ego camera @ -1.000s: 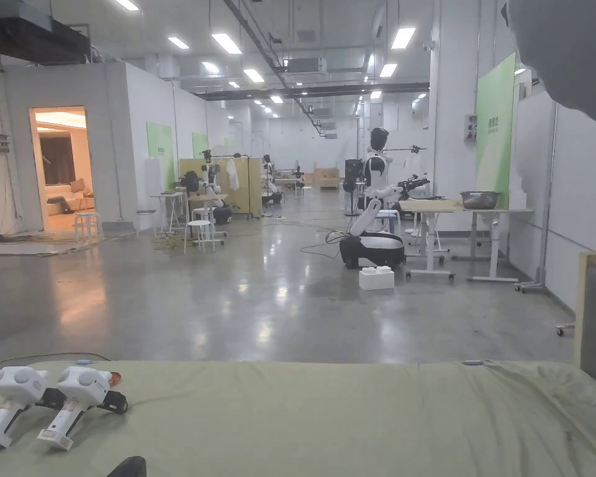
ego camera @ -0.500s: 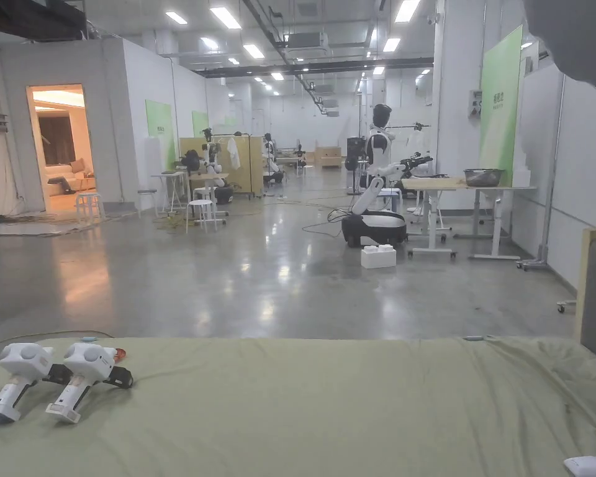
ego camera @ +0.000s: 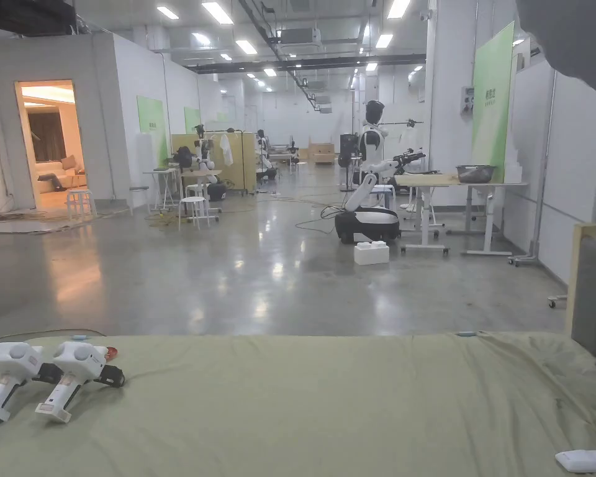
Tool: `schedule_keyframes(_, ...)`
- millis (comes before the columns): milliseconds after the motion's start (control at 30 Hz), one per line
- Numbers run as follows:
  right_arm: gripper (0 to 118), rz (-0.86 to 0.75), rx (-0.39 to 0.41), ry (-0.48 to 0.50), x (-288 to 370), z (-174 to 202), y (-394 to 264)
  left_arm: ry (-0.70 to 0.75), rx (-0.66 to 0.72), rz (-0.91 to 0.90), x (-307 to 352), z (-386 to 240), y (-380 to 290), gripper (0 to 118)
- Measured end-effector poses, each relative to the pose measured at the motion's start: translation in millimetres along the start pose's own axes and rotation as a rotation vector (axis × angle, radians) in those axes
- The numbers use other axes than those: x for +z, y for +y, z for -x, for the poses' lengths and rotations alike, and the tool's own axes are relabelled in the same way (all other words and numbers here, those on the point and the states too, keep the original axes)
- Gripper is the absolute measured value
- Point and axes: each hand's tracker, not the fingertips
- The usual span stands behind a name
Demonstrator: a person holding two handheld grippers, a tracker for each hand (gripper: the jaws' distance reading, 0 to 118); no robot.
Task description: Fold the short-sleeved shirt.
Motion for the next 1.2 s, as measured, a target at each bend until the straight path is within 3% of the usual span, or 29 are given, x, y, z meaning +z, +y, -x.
schedule_keyframes(133, 0, -0.013, -0.021, -0.011, 5.4, 3.1, 0.8, 0.041, -0.225, 0.010, 4.4, -12.7, 1.4, 0)
schedule_keyframes(333, 0, -0.025, -0.053, 0.006, 5.2, 7.3, 3.5, 0.004, -0.228, 0.005, 3.5, -21.2, 6.0, 0)
schedule_keyframes(900, 0, -0.021, -0.038, 0.023, 7.4, 10.8, 5.4, 0.000, -0.203, 0.015, 4.3, -9.6, 6.6, 0)
schedule_keyframes(967, 0, -0.018, -0.039, 0.025, 6.3, 10.8, 4.0, 0.001, -0.191, 0.032, 2.9, -3.1, 7.4, 6)
schedule_keyframes(1133, 0, 0.021, -0.047, 0.032, -0.8, 9.7, -6.0, 0.134, -0.251, 0.138, -1.0, 18.7, -0.7, 56)
schedule_keyframes(1200, 0, 0.042, -0.057, 0.036, -3.5, 9.0, -12.3, 0.177, -0.234, 0.181, -2.1, 37.6, -4.6, 62)
